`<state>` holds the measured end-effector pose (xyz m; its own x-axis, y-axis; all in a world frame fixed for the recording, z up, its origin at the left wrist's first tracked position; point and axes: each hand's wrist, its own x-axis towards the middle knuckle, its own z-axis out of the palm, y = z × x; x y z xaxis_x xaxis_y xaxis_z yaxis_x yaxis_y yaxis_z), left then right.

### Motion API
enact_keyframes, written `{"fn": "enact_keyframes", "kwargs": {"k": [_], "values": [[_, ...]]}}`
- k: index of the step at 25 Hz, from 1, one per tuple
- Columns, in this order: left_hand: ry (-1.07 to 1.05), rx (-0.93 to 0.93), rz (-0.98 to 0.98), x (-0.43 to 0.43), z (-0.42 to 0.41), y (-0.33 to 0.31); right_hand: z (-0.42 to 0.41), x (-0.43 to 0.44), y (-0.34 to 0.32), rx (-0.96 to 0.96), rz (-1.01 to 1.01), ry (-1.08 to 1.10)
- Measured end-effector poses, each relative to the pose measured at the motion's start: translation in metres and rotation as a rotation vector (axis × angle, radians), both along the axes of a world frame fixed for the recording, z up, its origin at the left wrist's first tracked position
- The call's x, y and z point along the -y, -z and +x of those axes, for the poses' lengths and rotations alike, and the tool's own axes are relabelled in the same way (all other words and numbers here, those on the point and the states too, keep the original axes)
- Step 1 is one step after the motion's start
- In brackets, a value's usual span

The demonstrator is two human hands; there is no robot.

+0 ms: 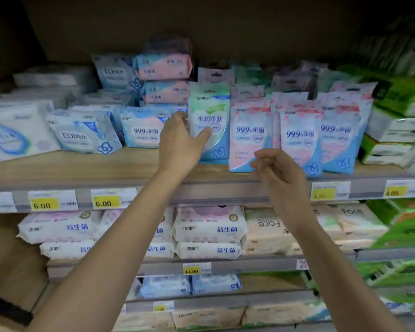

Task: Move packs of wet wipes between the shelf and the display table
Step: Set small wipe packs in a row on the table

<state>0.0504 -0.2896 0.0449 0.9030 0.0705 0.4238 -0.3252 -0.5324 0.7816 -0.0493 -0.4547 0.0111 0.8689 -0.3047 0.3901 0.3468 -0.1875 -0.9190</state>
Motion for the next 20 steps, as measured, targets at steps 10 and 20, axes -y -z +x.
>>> {"fn": "enact_keyframes", "kwargs": {"k": [10,20], "values": [[-0.08,-0.095,0.206,0.001,0.027,-0.004,0.043,-0.017,-0.027,-0.017,-0.103,-0.027],[0.011,0.131,-0.351,-0.06,-0.009,-0.008,0.134,-0.062,-0.064,-0.19,-0.86,0.539]]}}
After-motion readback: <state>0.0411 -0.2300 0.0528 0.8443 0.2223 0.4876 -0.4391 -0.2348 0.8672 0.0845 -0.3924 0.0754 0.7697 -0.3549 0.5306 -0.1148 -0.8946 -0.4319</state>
